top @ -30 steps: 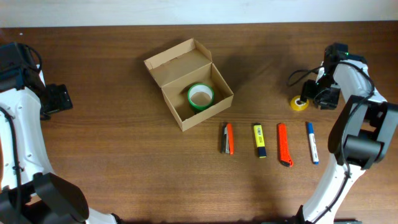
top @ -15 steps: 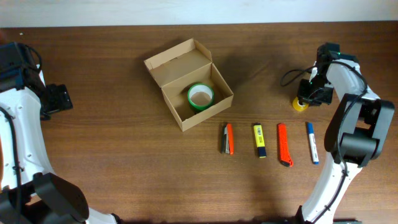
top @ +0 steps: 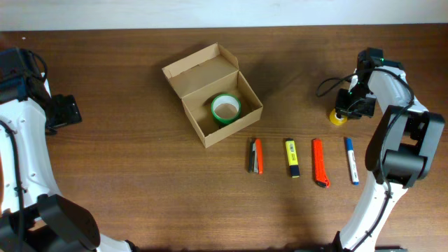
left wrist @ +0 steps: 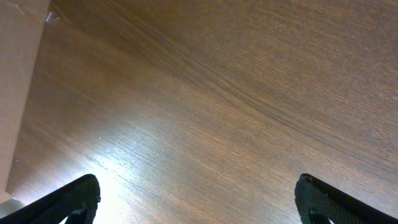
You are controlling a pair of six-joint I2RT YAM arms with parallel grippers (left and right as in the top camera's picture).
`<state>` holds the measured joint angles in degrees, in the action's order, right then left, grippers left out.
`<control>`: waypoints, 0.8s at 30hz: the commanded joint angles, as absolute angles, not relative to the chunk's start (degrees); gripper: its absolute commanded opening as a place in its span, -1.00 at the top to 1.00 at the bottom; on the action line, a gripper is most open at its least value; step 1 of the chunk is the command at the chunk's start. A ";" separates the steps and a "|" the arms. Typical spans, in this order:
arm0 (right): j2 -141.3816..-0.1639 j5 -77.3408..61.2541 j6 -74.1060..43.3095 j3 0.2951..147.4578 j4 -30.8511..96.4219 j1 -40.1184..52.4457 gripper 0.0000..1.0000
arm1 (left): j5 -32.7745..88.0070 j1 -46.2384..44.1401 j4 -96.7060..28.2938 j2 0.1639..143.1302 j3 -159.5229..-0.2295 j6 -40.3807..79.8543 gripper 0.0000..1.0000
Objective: Pack container
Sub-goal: 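Lower the right gripper and grasp the yellow tape roll, then carry the yellow tape into the box onto the green tape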
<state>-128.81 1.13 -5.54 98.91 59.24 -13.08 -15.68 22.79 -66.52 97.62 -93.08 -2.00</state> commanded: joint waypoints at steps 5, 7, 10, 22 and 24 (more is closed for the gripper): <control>-118.08 -2.68 -4.01 100.22 60.49 -11.90 0.93 | -15.42 22.65 -66.39 96.75 -92.71 -2.87 -1.00; -114.17 -3.75 -3.62 100.86 61.41 -11.88 0.92 | -15.42 22.65 -66.39 96.75 -92.71 -2.87 -1.00; -109.16 -4.14 -3.36 101.69 62.83 -11.29 0.92 | -15.42 22.65 -66.39 96.75 -92.71 -2.87 -1.00; -102.87 -2.11 8.34 122.04 72.62 4.93 0.93 | -15.42 22.65 -66.39 96.75 -92.71 -2.87 -0.99; -103.33 -0.08 9.80 123.70 73.08 8.29 0.93 | -15.42 22.65 -66.39 96.75 -92.71 -2.87 -0.99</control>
